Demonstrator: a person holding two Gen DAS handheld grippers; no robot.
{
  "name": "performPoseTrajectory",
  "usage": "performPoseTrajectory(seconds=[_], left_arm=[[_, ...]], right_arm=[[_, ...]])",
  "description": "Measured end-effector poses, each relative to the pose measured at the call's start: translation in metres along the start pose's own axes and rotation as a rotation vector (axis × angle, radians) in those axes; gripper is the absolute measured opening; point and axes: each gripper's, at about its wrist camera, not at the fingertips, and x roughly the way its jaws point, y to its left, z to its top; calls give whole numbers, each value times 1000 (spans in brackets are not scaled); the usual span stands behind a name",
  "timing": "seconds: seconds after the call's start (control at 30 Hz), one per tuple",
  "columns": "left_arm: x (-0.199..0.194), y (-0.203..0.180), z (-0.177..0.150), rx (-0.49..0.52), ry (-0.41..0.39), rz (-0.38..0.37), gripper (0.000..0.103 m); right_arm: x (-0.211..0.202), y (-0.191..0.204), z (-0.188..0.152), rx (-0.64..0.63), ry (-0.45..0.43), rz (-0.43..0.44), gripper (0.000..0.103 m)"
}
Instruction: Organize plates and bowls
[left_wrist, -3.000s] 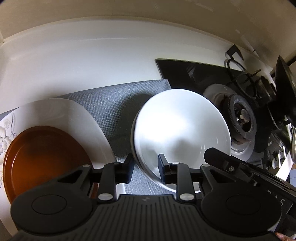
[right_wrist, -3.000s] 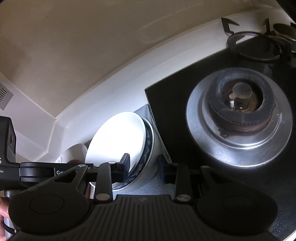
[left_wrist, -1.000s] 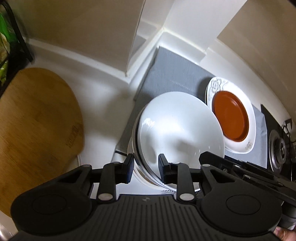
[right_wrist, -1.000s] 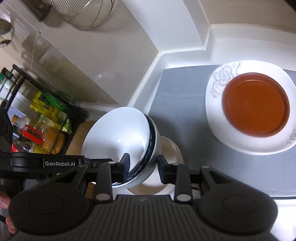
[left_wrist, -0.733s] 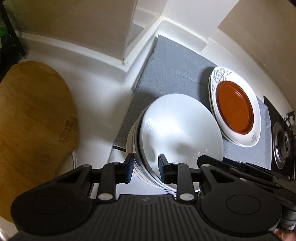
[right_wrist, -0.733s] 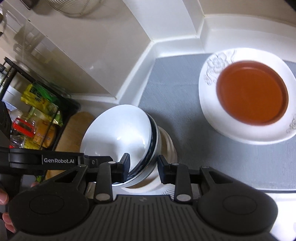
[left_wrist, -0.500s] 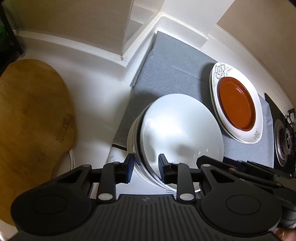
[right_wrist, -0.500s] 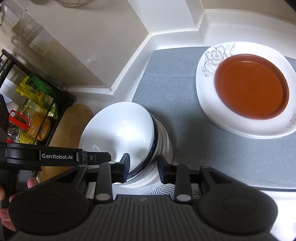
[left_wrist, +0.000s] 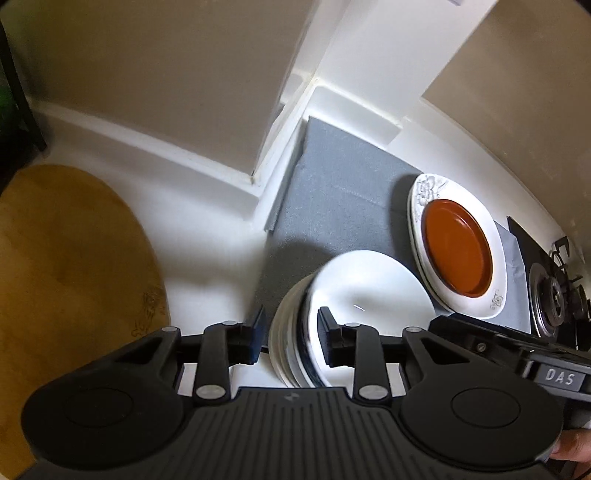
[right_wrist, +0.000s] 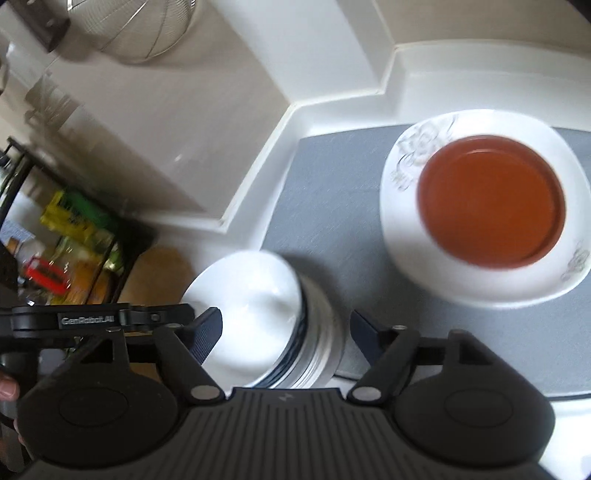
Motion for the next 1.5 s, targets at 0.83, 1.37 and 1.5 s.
performPoseTrajectory(seconds=[0.83, 1.37, 1.5], left_arm=[[63, 26, -11, -32, 167, -138, 68], [46, 1, -12, 110, 172, -104, 46], [43, -4, -13, 120, 168, -83, 46]], right_arm=[[51, -43, -18, 252, 138, 95, 89], [38, -48, -29, 327, 90, 138, 50], [35, -47, -30, 326, 85, 129, 50]])
